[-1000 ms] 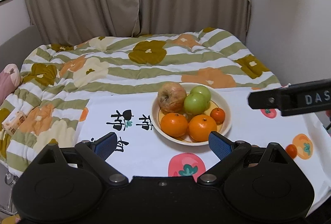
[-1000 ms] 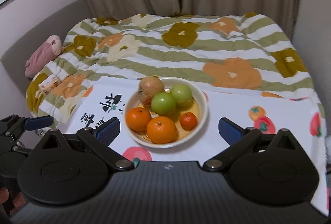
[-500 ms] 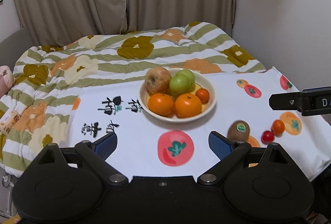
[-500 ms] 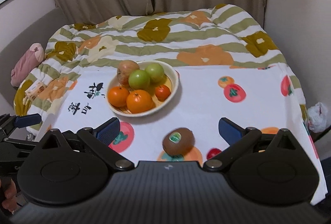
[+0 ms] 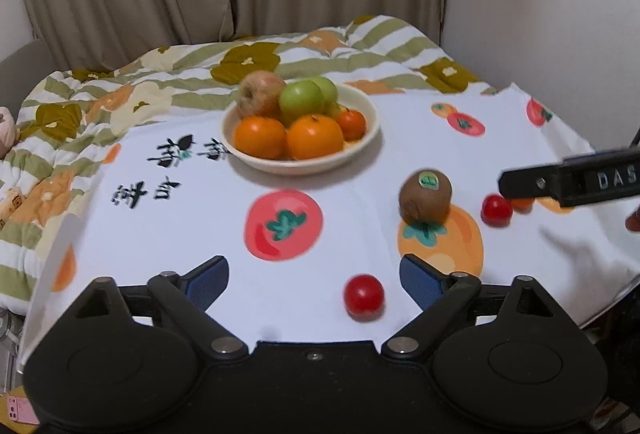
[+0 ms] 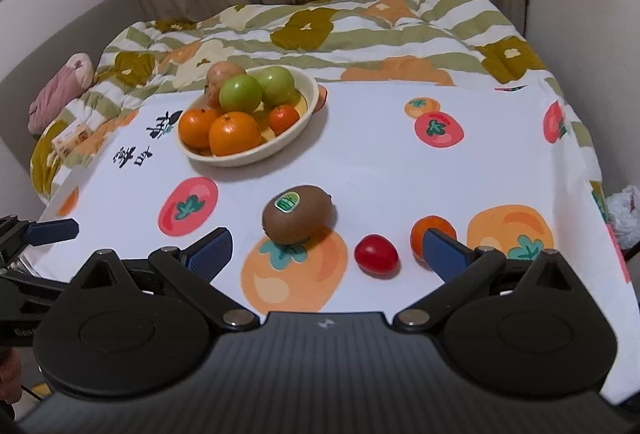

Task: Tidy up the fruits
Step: 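Grasp a red cherry tomato with the left tool while the right tool grasps the kiwi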

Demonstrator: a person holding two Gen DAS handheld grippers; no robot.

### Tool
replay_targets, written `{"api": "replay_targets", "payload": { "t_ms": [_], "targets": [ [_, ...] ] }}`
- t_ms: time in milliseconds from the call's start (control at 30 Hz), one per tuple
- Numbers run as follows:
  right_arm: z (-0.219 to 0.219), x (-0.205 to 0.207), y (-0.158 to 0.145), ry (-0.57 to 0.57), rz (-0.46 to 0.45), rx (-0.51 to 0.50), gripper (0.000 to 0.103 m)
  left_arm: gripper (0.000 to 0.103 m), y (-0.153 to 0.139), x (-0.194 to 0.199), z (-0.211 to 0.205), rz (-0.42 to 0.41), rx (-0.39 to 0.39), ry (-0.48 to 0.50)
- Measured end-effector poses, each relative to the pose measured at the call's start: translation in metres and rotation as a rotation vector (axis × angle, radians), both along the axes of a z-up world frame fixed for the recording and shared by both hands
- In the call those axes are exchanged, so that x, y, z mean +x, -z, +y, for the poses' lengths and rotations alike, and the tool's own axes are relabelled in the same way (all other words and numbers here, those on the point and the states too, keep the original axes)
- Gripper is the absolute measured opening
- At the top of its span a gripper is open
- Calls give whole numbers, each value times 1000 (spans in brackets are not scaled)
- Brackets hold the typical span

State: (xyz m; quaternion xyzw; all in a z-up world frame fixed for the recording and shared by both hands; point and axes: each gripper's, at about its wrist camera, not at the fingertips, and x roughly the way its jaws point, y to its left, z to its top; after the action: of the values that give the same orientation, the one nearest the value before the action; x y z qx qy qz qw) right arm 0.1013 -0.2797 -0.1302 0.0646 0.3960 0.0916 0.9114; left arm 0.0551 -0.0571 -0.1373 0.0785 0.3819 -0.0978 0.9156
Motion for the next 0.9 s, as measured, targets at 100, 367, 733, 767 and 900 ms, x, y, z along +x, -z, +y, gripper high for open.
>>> {"api": "replay_targets", "payload": {
  "t_ms": [100, 367, 733, 767, 900],
  "targets": [
    [-5, 9, 11, -32, 2, 16, 103, 86, 13, 1, -12, 11, 8, 5],
    [-4, 37, 32, -112, 6, 19, 103, 65, 43, 11, -32, 56, 29, -16],
    [15, 63, 49, -240, 13, -28, 103, 38, 60, 15, -38, 85, 23, -79],
    [16, 66, 51, -247, 15, -28, 103, 35, 60, 15, -38, 86, 20, -81],
    [19, 73, 54, -276, 23, -28, 103, 35, 60, 15, -41, 86, 23, -95]
  ]
}}
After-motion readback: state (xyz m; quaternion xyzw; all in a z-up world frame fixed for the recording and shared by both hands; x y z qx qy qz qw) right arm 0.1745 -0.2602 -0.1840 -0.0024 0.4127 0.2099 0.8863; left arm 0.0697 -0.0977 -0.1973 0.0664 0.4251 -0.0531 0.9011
